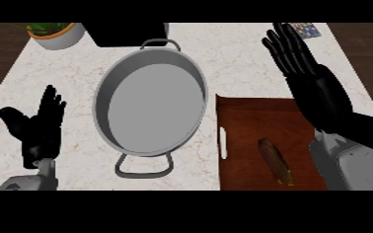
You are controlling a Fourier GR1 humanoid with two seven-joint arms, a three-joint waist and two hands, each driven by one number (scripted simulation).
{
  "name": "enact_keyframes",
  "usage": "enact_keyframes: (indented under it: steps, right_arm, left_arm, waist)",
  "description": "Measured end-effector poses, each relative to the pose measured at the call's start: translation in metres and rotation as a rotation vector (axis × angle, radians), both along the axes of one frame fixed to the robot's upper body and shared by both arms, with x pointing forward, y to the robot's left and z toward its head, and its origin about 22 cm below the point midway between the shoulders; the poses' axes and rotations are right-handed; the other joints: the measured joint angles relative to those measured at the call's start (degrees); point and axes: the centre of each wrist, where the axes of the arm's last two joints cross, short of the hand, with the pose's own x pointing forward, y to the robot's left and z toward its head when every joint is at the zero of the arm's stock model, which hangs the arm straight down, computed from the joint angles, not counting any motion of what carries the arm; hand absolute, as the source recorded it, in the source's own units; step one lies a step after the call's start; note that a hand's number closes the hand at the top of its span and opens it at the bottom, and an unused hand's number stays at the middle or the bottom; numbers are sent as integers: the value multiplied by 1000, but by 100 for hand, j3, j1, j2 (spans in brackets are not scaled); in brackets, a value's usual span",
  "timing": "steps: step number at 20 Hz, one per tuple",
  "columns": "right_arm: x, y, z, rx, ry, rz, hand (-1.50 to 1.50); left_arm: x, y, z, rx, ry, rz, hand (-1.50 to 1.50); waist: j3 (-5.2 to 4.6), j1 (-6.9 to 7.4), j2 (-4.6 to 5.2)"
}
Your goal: Pick the sweet potato from the tray and place it in the pot
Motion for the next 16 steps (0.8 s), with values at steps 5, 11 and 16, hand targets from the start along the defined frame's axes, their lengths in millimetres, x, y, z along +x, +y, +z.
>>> enact_keyframes:
  steps: [5, 11, 16]
  right_arm:
    - [-19, 2, -32, -290, 20, -131, 150]
    - [-23, -35, -30, -636, -224, -515, -150]
    - [-62, -24, -74, -779, -392, -681, -150]
  left_arm:
    - [-3, 23, 5, 165, 29, -51, 0]
    - [-18, 43, -9, 254, 170, -58, 0]
    - [-21, 49, -6, 272, 226, -80, 0]
  waist:
    - [-29, -20, 74]
    - [-55, -395, -6]
    - [-35, -389, 12]
